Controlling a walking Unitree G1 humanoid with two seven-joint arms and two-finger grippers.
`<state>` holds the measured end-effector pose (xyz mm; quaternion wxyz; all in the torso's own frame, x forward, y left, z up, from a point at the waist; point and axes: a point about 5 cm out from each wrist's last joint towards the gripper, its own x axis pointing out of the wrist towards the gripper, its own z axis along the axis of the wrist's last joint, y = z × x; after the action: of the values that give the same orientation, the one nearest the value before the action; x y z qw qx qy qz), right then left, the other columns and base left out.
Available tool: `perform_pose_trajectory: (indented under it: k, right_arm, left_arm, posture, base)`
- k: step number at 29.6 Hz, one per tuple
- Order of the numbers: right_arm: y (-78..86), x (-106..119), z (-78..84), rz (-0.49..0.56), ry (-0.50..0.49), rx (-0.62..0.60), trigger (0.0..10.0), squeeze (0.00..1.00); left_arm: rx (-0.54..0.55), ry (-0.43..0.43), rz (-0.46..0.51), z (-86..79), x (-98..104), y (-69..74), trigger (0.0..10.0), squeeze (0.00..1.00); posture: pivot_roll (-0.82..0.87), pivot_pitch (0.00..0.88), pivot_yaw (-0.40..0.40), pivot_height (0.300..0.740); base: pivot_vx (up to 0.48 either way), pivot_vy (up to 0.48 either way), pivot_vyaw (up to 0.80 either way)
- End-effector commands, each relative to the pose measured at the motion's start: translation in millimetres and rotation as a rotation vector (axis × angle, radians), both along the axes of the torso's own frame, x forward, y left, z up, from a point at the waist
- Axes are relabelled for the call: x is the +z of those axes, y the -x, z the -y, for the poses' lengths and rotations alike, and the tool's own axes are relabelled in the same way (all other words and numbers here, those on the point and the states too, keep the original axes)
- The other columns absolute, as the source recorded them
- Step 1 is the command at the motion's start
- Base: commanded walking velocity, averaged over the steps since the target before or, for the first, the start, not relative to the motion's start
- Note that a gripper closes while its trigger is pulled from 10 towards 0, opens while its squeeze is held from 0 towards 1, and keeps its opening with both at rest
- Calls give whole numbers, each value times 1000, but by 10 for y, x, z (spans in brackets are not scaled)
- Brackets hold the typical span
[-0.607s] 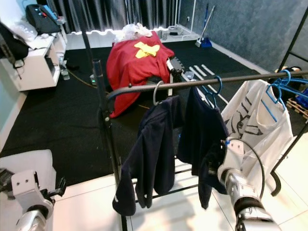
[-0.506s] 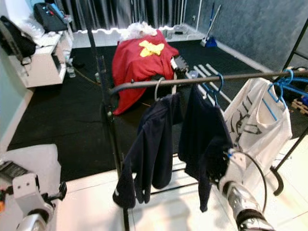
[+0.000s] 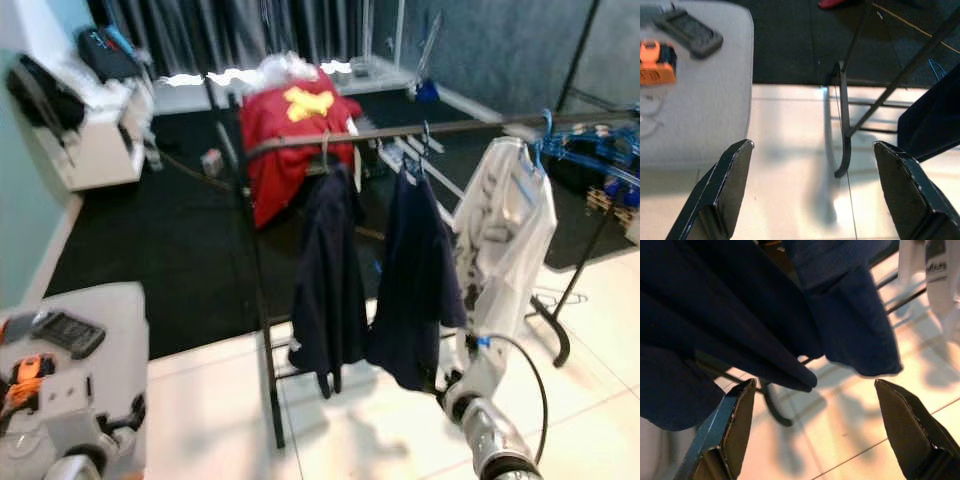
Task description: Hang hanger
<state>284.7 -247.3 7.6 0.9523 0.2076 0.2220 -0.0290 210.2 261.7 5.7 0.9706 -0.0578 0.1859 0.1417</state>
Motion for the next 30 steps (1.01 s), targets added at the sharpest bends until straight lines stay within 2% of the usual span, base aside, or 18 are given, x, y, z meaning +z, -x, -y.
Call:
perform_pose_trajectory:
  k: [1, 6, 8, 11, 13, 23, 30]
  right_arm:
    - [5, -8, 14, -9, 1, -9, 10000, 0]
    - [-36, 33, 32, -5, 2, -7, 10000, 0]
    - [-69, 41, -28, -2, 1, 0, 10000, 0]
    - [-150, 29, -294, 1, -3, 24, 10000, 0]
    - [-152, 25, -317, 1, -2, 26, 10000, 0]
    - [-112, 16, -230, -6, 56, 62, 10000, 0]
    - [-128, 26, -270, 4, 104, 99, 10000, 0]
  left_arm:
    - [-9, 12, -11, 32, -17, -4, 10000, 0]
    - [-11, 17, -10, 40, -18, -3, 10000, 0]
    - [-12, 19, -9, 43, -18, -2, 10000, 0]
    - [-18, 26, -11, 47, -22, 1, 10000, 0]
    - [-19, 27, -12, 48, -23, 1, 10000, 0]
    - [-25, 34, -17, 58, -34, 0, 10000, 0]
    - [-27, 36, -19, 58, -34, 1, 10000, 0]
  posture:
    - [-79, 46, -37, 736]
    - [-78, 45, -39, 736]
    - [-78, 44, -39, 736]
    - [-76, 43, -39, 736]
    - [-76, 43, -39, 736]
    - [-79, 40, -36, 736]
    - [-76, 44, -30, 736]
  base:
    - [0, -469, 0]
    - [0, -469, 0]
    - [0, -465, 0]
    - [0, -469, 0]
    - [0, -469, 0]
    - [0, -467, 0]
    - [0, -468, 775]
